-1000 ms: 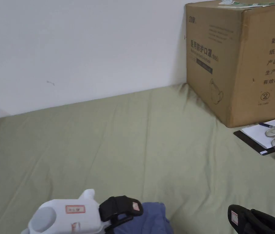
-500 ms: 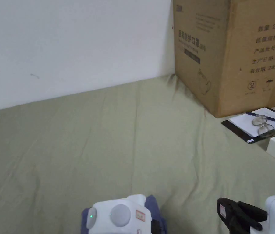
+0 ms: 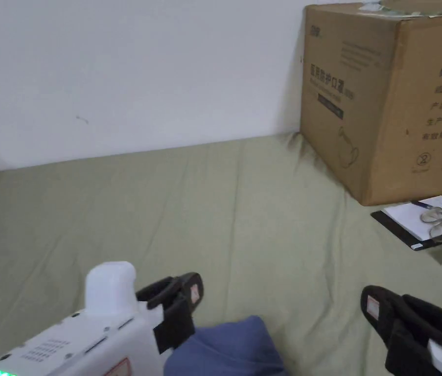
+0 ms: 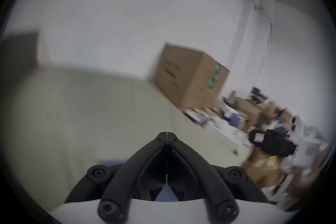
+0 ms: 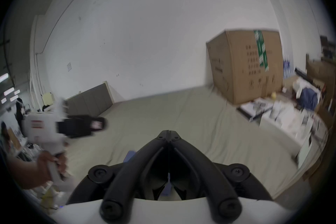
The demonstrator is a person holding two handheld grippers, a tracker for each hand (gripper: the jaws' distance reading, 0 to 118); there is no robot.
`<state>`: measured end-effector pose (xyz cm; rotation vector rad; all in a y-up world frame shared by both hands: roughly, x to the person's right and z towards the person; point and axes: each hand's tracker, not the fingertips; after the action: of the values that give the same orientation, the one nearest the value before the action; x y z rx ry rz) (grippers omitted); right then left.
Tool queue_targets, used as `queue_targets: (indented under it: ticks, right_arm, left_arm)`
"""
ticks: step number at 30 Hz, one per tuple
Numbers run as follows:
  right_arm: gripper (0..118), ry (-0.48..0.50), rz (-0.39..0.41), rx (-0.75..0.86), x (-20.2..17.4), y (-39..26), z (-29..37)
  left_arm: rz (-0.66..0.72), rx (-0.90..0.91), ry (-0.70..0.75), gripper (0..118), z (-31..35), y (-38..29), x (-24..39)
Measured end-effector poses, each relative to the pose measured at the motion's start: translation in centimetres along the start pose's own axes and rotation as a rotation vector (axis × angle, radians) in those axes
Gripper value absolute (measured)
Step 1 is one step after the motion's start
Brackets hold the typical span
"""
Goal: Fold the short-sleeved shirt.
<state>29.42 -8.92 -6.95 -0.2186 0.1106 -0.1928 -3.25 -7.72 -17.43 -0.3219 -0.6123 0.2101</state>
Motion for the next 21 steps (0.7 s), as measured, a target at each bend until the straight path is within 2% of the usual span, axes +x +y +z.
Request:
queue_targets:
  ticks: [2, 3, 6, 8, 9, 10, 12, 15, 21]
  right_arm:
    - [0, -0.050, 0.091, 0.079, -1.3, 0.9, 0.2]
    - [0, -0.075, 0.129, 0.117, -1.9, 1.0, 0.2]
    - [0, -0.154, 0.192, 0.263, -3.3, 0.3, 0.2]
    - [0, -0.214, 0.234, 0.403, -3.8, -1.6, -0.2]
    - [0, -0.267, 0.260, 0.426, -4.1, -2.3, -0.6]
    - [0, -0.294, 0.291, 0.443, -4.1, -3.2, -1.1]
    - [0, -0.332, 0.316, 0.364, -3.9, -3.9, -2.1]
    - [0, -0.321, 0.271, 0.325, -3.9, -3.5, -2.0]
    - [0, -0.317, 0.298, 0.356, -4.3, -3.0, -1.4]
  left_arm:
    - [-0.150, 0.153, 0.185, 0, 4.0, 0.9, 0.5]
    - [-0.178, 0.201, 0.261, 0, 5.2, 1.1, 0.6]
    - [-0.204, 0.331, 0.354, 0, 7.8, 0.0, 0.0]
    - [-0.267, 0.411, 0.592, 0, 7.8, -1.9, -0.4]
    - [-0.274, 0.428, 0.648, 0, 7.7, -2.8, -1.0]
    - [-0.244, 0.417, 0.647, 0, 7.7, -3.6, -1.7]
    - [-0.193, 0.385, 0.628, 0, 7.2, -4.6, -2.6]
    - [-0.151, 0.289, 0.598, 0, 6.9, -5.3, -3.1]
    - [-0.167, 0.342, 0.597, 0, 7.6, -5.9, -2.2]
